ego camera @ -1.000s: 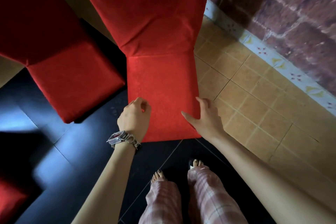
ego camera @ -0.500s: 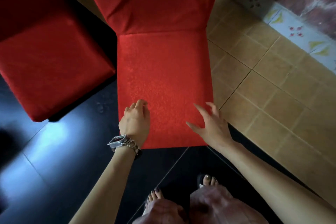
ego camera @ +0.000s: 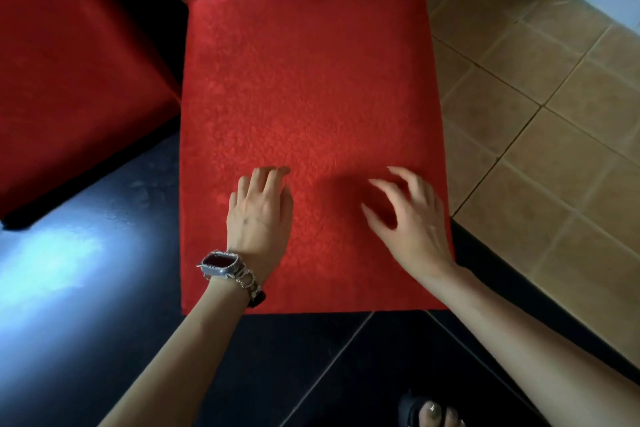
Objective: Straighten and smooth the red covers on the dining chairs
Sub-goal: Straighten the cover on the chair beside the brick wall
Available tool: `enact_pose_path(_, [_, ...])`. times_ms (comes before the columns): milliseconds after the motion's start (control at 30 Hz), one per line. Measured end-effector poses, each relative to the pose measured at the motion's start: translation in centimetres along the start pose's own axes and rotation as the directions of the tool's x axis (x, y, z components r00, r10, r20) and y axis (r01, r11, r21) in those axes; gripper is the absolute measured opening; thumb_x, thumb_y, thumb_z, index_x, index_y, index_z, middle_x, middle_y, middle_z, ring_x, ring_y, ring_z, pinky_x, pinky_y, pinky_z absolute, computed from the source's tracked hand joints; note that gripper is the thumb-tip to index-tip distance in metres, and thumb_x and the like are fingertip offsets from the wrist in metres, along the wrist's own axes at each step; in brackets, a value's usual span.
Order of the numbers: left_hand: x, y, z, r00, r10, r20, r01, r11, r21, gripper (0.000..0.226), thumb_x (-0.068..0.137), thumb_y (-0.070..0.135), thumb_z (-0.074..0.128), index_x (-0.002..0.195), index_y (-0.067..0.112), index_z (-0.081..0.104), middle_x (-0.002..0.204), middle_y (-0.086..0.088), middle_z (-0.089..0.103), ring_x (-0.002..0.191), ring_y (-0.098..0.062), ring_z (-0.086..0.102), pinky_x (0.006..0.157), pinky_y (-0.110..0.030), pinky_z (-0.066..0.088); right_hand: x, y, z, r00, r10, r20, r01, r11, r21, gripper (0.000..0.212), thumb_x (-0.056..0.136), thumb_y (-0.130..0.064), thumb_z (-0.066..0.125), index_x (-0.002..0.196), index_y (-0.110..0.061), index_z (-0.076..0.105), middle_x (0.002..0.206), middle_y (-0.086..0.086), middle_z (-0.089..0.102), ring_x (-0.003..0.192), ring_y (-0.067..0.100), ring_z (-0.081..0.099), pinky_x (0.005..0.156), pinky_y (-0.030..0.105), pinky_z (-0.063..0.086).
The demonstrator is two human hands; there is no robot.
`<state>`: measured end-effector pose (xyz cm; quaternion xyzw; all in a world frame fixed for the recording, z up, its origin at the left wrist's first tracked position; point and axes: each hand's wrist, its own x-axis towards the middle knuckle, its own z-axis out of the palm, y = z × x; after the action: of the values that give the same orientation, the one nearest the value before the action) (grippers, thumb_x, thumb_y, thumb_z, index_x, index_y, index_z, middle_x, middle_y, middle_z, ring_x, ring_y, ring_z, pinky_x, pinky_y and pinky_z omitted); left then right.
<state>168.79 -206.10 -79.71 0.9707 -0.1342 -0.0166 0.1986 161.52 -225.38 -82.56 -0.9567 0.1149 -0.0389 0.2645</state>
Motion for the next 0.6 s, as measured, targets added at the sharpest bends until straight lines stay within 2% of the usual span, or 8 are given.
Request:
enact_pose_path(67, [-0.2, -1.1, 1.2, 0.999, 0.027, -0.047, -0.026, 0.999, 0.021, 0.032, 0.095, 0.007, 0.051, 0.126, 0.01, 0.057, 0.122, -0.011, 0.058, 0.104, -0.033, 0.052, 0.083, -0.043, 0.039, 0.0, 1.1, 1.1, 0.992, -0.075, -0.103, 0.07, 0.996, -0.052, 0.038, 0.084, -0.031, 0.07, 0.119, -0.018, 0.066, 0.133, 0.007, 0.051, 0.12, 0.027, 0.049, 0.104, 0.051, 0.038])
enact_pose_path(133, [0.0, -2.3, 2.2, 0.994, 0.037, -0.101, -0.032, 0.998, 0.056, 0.034, 0.094, 0.005, 0.053, 0.127, 0.008, 0.055, 0.126, -0.015, 0.055, 0.108, -0.039, 0.051, 0.084, -0.049, 0.04, 0.3, 2.2, 2.0, 0.976, -0.137, -0.169, 0.123, 0.988, -0.092, 0.041, 0.084, -0.035, 0.067, 0.121, -0.018, 0.065, 0.132, 0.009, 0.051, 0.118, 0.026, 0.049, 0.099, 0.054, 0.041])
enact_pose_path(233, [0.7, -4.7, 3.1, 0.98, 0.051, -0.191, -0.028, 0.992, 0.123, 0.049, 0.092, 0.022, 0.061, 0.136, 0.006, 0.046, 0.137, -0.022, 0.045, 0.12, -0.044, 0.043, 0.095, -0.058, 0.035, 0.7, 3.6, 2.8, 0.972, -0.081, -0.218, 0.067, 0.995, -0.073, 0.066, 0.083, -0.057, 0.059, 0.136, -0.019, 0.053, 0.141, 0.01, 0.041, 0.124, 0.025, 0.038, 0.096, 0.054, 0.043])
enact_pose_path(300, [1.2, -6.5, 3.1, 0.973, -0.038, -0.226, 0.062, 0.993, 0.1, 0.078, 0.084, 0.049, 0.062, 0.144, 0.008, 0.033, 0.145, -0.024, 0.034, 0.131, -0.042, 0.034, 0.104, -0.058, 0.027, 0.7, 4.1, 3.1, 0.974, 0.018, -0.227, -0.022, 1.0, -0.015, 0.087, 0.076, -0.07, 0.055, 0.144, -0.017, 0.041, 0.146, 0.011, 0.032, 0.129, 0.027, 0.035, 0.096, 0.054, 0.044])
enact_pose_path(367, [1.6, -8.3, 2.6, 0.948, -0.228, -0.222, 0.228, 0.973, -0.026, 0.107, 0.069, 0.071, 0.06, 0.148, 0.012, 0.019, 0.151, -0.02, 0.024, 0.139, -0.037, 0.024, 0.11, -0.054, 0.021, 0.6, 4.4, 3.1, 0.976, 0.108, -0.19, -0.092, 0.992, 0.092, 0.101, 0.071, -0.077, 0.055, 0.149, -0.02, 0.028, 0.151, 0.008, 0.021, 0.134, 0.029, 0.032, 0.097, 0.055, 0.045])
enact_pose_path(400, [1.8, -9.2, 2.4, 0.925, -0.341, -0.17, 0.323, 0.939, -0.121, 0.117, 0.061, 0.078, 0.061, 0.149, 0.018, 0.014, 0.152, -0.016, 0.02, 0.141, -0.034, 0.022, 0.112, -0.051, 0.02, 0.6, 4.4, 3.1, 0.976, 0.144, -0.165, -0.122, 0.983, 0.137, 0.104, 0.068, -0.078, 0.057, 0.15, -0.025, 0.022, 0.152, 0.006, 0.016, 0.135, 0.028, 0.03, 0.097, 0.055, 0.045])
enact_pose_path(467, [2.0, -11.0, 1.9, 0.87, -0.493, -0.009, 0.465, 0.826, -0.319, 0.129, 0.047, 0.087, 0.063, 0.148, 0.025, 0.013, 0.151, -0.009, 0.022, 0.14, -0.027, 0.025, 0.114, -0.043, 0.022, 0.5, 4.6, 3.0, 0.966, 0.224, -0.133, -0.193, 0.958, 0.212, 0.107, 0.064, -0.078, 0.06, 0.15, -0.034, 0.014, 0.152, 0.004, 0.014, 0.136, 0.026, 0.029, 0.097, 0.048, 0.046])
enact_pose_path(600, [1.8, -13.2, 1.5, 0.848, -0.511, 0.143, 0.51, 0.712, -0.483, 0.121, 0.041, 0.087, 0.067, 0.139, 0.027, 0.029, 0.136, 0.007, 0.044, 0.122, -0.011, 0.047, 0.107, -0.03, 0.035, 0.7, 5.2, 2.7, 0.924, 0.37, -0.098, -0.293, 0.849, 0.439, 0.105, 0.063, -0.075, 0.065, 0.148, -0.033, 0.02, 0.143, -0.004, 0.03, 0.121, 0.005, 0.041, 0.087, 0.014, 0.039])
